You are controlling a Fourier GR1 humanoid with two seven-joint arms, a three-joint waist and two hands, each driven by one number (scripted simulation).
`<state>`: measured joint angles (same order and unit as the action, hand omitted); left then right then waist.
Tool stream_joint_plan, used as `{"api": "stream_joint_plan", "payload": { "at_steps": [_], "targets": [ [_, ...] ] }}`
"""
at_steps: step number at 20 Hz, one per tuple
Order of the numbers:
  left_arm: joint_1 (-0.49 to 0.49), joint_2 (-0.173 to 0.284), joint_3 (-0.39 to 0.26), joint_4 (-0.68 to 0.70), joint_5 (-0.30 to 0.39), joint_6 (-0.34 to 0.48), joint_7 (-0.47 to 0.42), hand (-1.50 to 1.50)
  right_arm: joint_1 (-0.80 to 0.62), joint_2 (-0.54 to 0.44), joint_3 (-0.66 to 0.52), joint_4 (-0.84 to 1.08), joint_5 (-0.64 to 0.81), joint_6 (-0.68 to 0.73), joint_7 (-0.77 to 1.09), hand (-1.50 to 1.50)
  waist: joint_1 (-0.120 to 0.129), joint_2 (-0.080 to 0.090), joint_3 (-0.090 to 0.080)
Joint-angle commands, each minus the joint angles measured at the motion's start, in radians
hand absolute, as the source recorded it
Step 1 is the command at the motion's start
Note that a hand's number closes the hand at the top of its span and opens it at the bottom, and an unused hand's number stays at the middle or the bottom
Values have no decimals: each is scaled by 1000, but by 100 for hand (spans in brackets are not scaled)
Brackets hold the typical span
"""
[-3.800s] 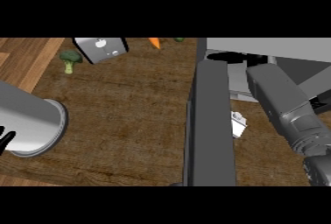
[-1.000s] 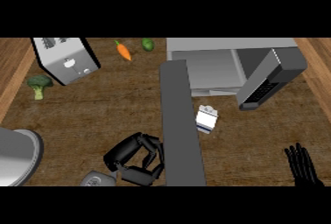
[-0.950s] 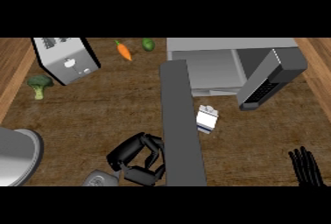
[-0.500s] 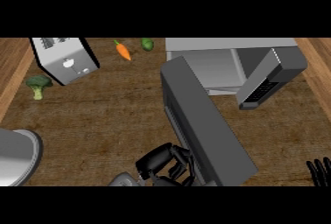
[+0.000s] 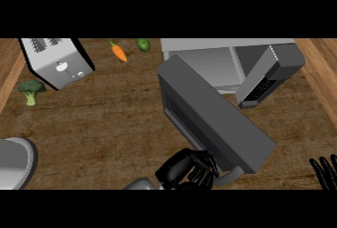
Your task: Pick up the milk, place it into the microwave and close the microwave
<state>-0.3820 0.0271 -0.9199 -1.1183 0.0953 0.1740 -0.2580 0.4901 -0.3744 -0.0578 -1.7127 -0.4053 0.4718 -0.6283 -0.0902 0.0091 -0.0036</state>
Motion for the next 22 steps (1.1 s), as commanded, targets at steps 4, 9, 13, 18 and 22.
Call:
{"api": "stream_joint_plan", "payload": {
  "at_steps": [4, 9, 13, 18, 22],
  "targets": [
    [-130, -25, -124, 11, 131, 172, 25, 150, 13, -47, 37, -169, -54, 52, 73, -150, -52, 6, -3],
    [-202, -25, -112, 25, 201, 303, 16, 150, -10, -58, 59, -208, -57, 41, 119, -150, -71, 15, -3],
    [-274, -26, -87, 33, 277, 353, 17, 150, -18, -84, 38, -247, -105, 29, 171, -150, -93, 23, -4],
    [-362, -27, -62, 102, 337, 422, 7, 150, -13, -76, 59, -296, -124, -2, 219, -150, -114, 29, -3],
    [-437, -27, -24, 161, 397, 442, -12, 150, -15, -86, 48, -317, -153, -5, 238, -150, -121, 33, -1]
  ]
}}
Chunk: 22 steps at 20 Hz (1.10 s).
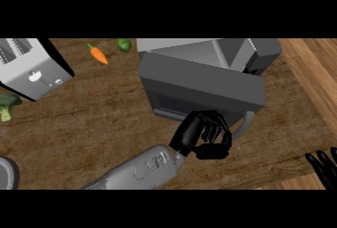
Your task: Pick up the milk, place it into the microwave and close the microwave
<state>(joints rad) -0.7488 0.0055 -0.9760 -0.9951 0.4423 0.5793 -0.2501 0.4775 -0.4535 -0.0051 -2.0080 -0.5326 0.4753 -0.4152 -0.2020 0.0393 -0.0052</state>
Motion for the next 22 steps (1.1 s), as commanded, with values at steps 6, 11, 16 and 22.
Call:
{"api": "stream_joint_plan", "payload": {
  "at_steps": [6, 11, 16, 22],
  "targets": [
    [-135, -6, 75, 111, 142, 24, -48, 150, 4, -31, -17, -64, -50, -27, 73, -150, -31, 13, -1],
    [-176, -6, 98, 148, 216, 7, -65, 150, -26, -40, -29, -74, -80, -33, 89, -150, -40, 22, 0],
    [-197, -6, 108, 190, 274, -18, -99, 150, -35, -46, -38, -90, -93, -52, 111, -150, -39, 24, 0],
    [-214, -6, 135, 220, 363, -58, -119, 150, -50, -54, -51, -99, -121, -57, 124, -150, -50, 31, 0]
  ]
}}
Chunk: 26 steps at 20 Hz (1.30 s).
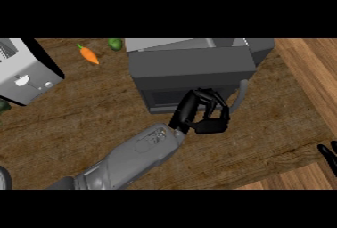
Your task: Pick up the milk, place it into the microwave and close the microwave
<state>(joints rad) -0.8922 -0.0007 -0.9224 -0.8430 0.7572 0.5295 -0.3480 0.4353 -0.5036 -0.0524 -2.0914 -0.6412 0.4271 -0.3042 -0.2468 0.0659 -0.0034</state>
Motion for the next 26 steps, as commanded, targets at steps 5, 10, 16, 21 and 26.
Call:
{"api": "stream_joint_plan", "payload": {
  "at_steps": [5, 10, 16, 21, 26],
  "targets": [
    [-76, 1, 106, 108, 107, 15, -31, 150, -19, -8, -8, -16, -33, 2, 10, -150, -13, 8, 1],
    [-94, 1, 105, 123, 124, 44, -93, 150, -22, -26, 6, -25, -52, 34, 21, -150, -23, 13, 1],
    [-100, 1, 96, 162, 161, 41, -131, 150, -20, -51, 3, -54, -75, 54, 37, -150, -36, 17, -1],
    [-124, 1, 90, 195, 184, 38, -152, 150, -39, -61, 5, -66, -94, 67, 40, -150, -35, 22, 1],
    [-126, 1, 81, 197, 208, 51, -181, 150, -40, -81, 6, -77, -105, 73, 59, -150, -47, 28, 0]
  ]
}}
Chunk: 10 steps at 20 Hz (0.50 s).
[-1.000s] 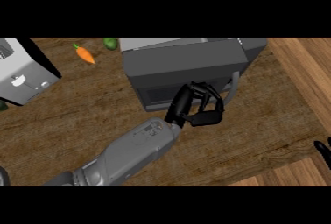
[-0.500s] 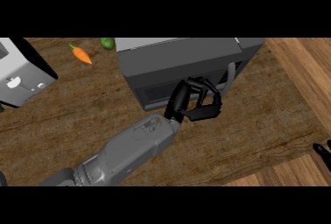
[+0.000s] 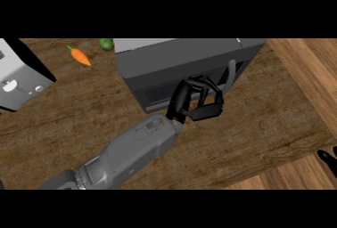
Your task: Pick up the milk, place it into the microwave and close the microwave
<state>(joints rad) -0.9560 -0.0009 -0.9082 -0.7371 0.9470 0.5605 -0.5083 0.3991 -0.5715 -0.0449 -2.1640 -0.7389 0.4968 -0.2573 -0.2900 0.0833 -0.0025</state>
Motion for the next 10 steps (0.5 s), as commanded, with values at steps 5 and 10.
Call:
{"api": "stream_joint_plan", "payload": {
  "at_steps": [5, 10],
  "targets": [
    [-55, 1, 58, 102, 39, 24, -47, 150, 1, -4, 8, -20, -24, 5, 9, -150, -13, 8, 1],
    [-68, 1, 66, 110, 64, 24, -63, 150, 2, -24, -5, -25, -32, 8, 23, -150, -9, 7, 0]
  ]
}}
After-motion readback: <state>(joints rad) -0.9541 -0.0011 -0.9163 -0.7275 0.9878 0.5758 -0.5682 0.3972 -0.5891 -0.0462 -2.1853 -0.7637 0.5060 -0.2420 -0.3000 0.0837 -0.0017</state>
